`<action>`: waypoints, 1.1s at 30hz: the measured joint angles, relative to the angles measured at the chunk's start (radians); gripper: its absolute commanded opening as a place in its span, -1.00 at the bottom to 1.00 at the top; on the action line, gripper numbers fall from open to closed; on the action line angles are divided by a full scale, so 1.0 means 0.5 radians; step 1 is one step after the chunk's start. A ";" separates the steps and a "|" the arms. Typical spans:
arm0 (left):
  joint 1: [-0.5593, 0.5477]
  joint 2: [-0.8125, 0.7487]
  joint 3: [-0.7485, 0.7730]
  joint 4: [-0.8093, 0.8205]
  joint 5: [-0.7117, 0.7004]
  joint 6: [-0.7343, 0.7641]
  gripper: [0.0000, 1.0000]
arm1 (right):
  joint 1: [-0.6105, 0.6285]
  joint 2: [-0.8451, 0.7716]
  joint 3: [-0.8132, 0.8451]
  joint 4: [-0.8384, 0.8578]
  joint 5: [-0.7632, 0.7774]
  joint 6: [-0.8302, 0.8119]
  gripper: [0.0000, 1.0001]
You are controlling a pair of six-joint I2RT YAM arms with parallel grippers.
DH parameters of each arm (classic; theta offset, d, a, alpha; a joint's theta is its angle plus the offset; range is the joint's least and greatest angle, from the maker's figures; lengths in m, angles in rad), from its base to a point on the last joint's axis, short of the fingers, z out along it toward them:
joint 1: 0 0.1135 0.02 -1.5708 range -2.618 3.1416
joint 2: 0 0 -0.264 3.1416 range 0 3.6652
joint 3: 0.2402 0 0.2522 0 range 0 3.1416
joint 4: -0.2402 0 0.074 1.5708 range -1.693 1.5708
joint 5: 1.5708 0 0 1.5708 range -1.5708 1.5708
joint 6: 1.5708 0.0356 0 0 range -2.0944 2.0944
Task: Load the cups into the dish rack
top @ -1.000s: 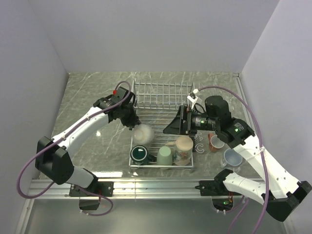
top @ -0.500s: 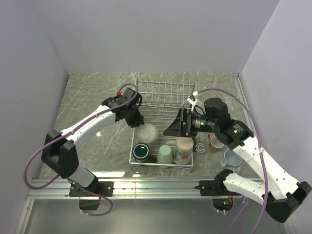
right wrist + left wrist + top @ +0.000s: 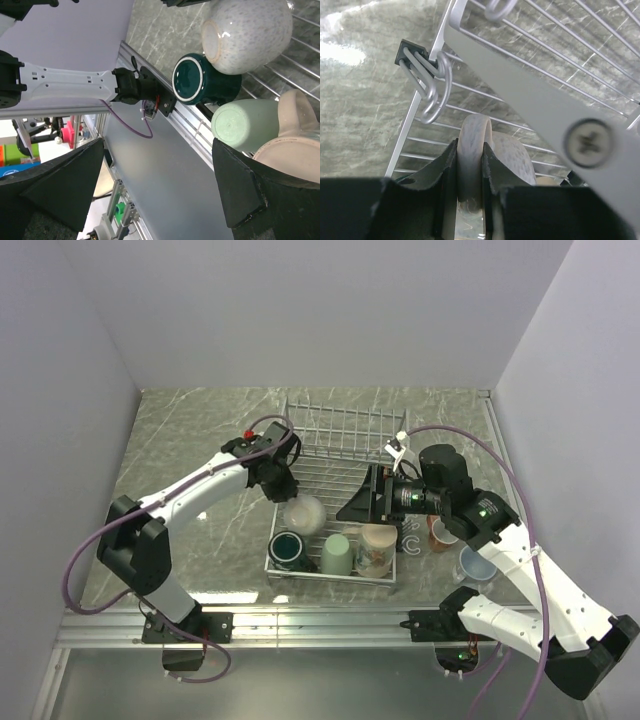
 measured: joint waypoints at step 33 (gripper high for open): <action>0.094 0.134 0.076 -0.519 0.289 0.157 0.52 | 0.000 -0.008 -0.060 0.019 -0.002 -0.001 0.89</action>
